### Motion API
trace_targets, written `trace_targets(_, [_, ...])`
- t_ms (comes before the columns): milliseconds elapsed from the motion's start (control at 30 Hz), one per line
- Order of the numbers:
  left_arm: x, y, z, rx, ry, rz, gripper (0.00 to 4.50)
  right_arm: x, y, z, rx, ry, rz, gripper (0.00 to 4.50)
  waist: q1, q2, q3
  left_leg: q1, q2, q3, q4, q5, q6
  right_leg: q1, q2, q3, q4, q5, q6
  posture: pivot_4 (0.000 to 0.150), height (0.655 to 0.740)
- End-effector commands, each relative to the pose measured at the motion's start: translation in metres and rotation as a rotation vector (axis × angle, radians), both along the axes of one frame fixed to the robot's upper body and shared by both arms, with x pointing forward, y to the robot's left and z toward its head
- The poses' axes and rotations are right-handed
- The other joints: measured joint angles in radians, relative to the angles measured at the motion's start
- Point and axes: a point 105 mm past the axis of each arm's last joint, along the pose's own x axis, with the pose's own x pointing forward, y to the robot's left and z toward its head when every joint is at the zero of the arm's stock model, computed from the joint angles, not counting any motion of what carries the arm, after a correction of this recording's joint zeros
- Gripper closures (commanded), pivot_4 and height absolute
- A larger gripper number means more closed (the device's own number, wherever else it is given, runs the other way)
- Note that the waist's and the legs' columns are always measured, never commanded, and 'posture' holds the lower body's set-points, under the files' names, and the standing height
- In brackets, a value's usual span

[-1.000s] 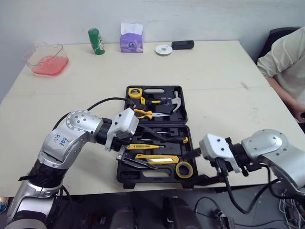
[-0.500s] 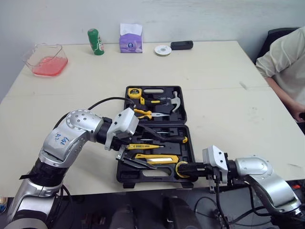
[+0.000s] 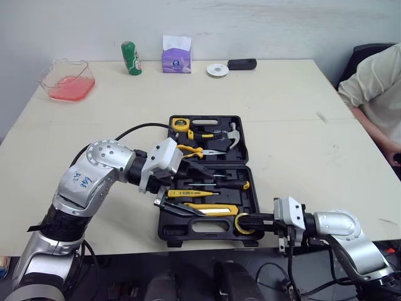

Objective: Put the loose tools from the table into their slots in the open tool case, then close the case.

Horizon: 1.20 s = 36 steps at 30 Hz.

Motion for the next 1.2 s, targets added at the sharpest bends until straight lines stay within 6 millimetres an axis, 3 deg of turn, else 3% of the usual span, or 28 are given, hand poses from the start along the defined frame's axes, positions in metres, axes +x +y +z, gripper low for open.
trace_targets(33, [0.001,-0.002,0.003,-0.007,-0.022,-0.008,0.0,-0.005,0.007,-0.012,-0.005,0.075,0.002,4.46,-0.001,0.0,0.0,0.0,0.0,0.0,0.0,0.0,0.0,0.0,0.0,0.0,0.0,0.0,0.0,0.15,0.74])
trace_targets(333, [0.001,-0.001,0.003,-0.008,-0.006,-0.007,0.0,-0.012,-0.008,-0.034,-0.134,0.192,-0.034,4.46,-0.011,0.0,0.0,0.002,0.001,0.0,-0.003,0.0,-0.005,-0.001,0.001,0.0,0.001,-0.002,-0.003,0.15,0.74])
trace_targets(567, [-0.009,0.008,-0.004,0.006,0.04,0.005,0.0,-0.011,-0.009,0.049,0.137,0.243,-0.088,4.46,-0.002,-0.003,0.001,0.001,0.003,0.0,-0.003,-0.001,-0.003,-0.001,-0.006,-0.001,0.001,-0.002,-0.002,0.15,0.74])
trace_targets(700, [0.01,0.028,-0.009,0.024,0.047,0.162,0.0,0.011,-0.029,0.072,0.156,0.202,-0.215,4.46,-0.013,-0.002,0.001,0.0,0.0,0.001,-0.003,0.0,-0.001,-0.003,-0.009,-0.002,0.001,-0.001,-0.001,0.15,0.74])
trace_targets(833, [0.038,0.062,-0.015,0.01,0.049,0.383,0.0,0.048,-0.053,0.072,0.032,0.109,-0.409,4.46,-0.015,-0.002,0.001,-0.001,0.0,0.002,-0.006,0.0,-0.002,-0.006,-0.008,-0.001,0.001,-0.002,-0.001,0.15,0.74])
trace_targets(933, [0.063,0.106,-0.028,0.048,0.051,0.597,0.88,0.074,-0.06,0.073,0.016,0.092,-0.523,4.5,-0.017,-0.002,0.002,-0.001,0.0,0.003,-0.009,0.001,-0.003,-0.008,-0.008,-0.001,0.001,-0.002,-0.002,0.15,0.74])
trace_targets(1000, [0.07,0.125,-0.032,0.056,0.068,0.67,1.81,0.086,-0.062,0.069,-0.027,0.073,-0.564,4.5,-0.017,-0.002,0.002,-0.001,0.0,0.004,-0.01,0.002,-0.003,-0.009,-0.008,-0.001,0.001,-0.002,-0.002,0.15,0.74])
trace_targets(1167, [0.082,0.157,-0.059,0.164,0.051,0.766,4.26,0.109,-0.057,0.057,-0.104,0.063,-0.601,4.5,-0.016,-0.002,0.002,-0.004,0.0,0.006,-0.011,0.002,-0.003,-0.013,-0.009,-0.001,0.001,-0.003,-0.002,0.15,0.74])
trace_targets(1200, [0.085,0.158,-0.062,0.169,0.051,0.775,4.47,0.112,-0.055,0.056,-0.109,0.062,-0.602,4.5,-0.015,-0.002,0.002,-0.005,0.0,0.006,-0.011,0.002,-0.003,-0.014,-0.009,-0.002,0.001,-0.003,-0.002,0.15,0.74])
